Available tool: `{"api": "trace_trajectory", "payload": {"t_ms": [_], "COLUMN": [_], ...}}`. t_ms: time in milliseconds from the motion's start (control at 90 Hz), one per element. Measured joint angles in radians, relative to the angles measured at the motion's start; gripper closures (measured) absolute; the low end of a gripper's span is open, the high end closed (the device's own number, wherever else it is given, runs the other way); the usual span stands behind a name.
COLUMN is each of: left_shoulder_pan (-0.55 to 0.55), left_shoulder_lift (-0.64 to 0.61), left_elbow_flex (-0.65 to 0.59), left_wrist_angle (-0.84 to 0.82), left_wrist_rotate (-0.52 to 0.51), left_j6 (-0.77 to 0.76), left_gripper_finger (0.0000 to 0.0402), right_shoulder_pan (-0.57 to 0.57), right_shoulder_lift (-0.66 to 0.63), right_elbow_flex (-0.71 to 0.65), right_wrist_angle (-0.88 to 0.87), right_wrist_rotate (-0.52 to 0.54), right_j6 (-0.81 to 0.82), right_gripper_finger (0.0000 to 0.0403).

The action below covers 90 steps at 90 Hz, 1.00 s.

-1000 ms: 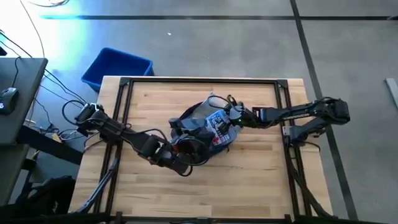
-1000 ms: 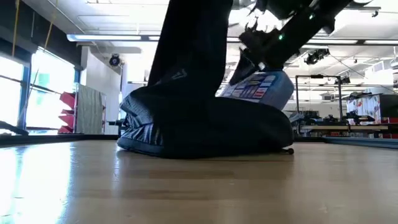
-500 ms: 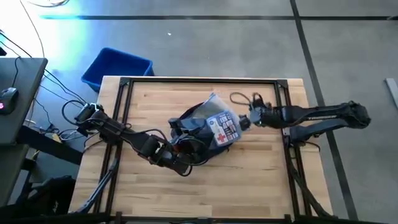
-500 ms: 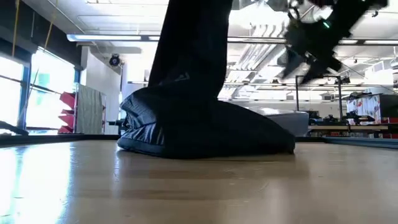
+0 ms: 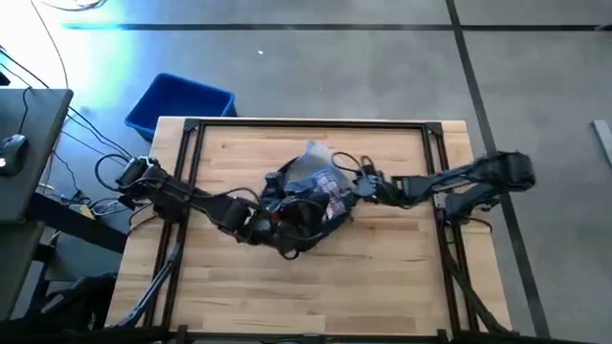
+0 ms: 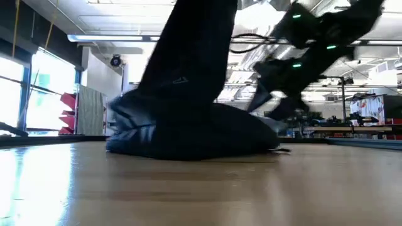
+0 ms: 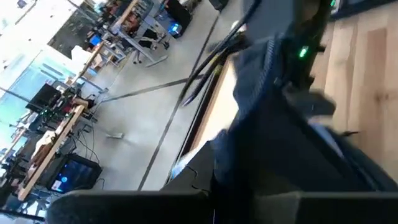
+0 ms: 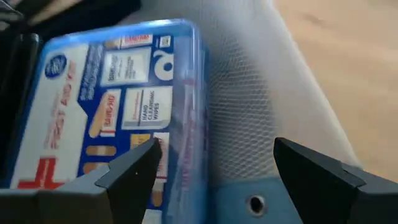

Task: Unpack backpack
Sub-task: Adjust the white zip bag in the bag

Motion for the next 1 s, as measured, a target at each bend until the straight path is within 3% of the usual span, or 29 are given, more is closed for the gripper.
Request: {"api": "trace_trajectory", "payload": {"t_ms": [189,422,556,700,900,1000], "left_shoulder_pan": [0.033,0.029,0.054,0.123,0.291,0.366], "left_shoulder_lift": [0.000,0.001,0.001,0.010,0.056,0.083], "left_elbow_flex": [-0.001,-0.001,-0.001,-0.001,-0.001,-0.001], "left_wrist_angle": [0.081,0.058,0.040,0.043,0.099,0.110], "left_wrist_rotate": [0.115,0.106,0.096,0.122,0.379,0.406], "left_j6": [0.137,0.137,0.110,0.116,0.148,0.140], "left_gripper_finger": [0.0402,0.0402,0.0402,0.0401,0.0368,0.0323], "right_shoulder_pan": [0.005,0.070,0.114,0.242,0.444,0.523], "right_shoulder_lift": [0.135,0.029,-0.084,-0.188,-0.223,-0.207], "right_elbow_flex": [0.188,0.276,0.275,0.274,0.209,0.150], "right_wrist_angle": [0.015,-0.323,-0.627,-0.850,-0.844,-0.765], "right_wrist_rotate": [-0.008,0.119,0.251,0.329,0.394,0.408], "right_j6": [-0.168,-0.257,-0.172,0.005,0.213,0.278], "right_gripper_finger": [0.0100,0.0100,0.0100,0.0100,0.0100,0.0100]}}
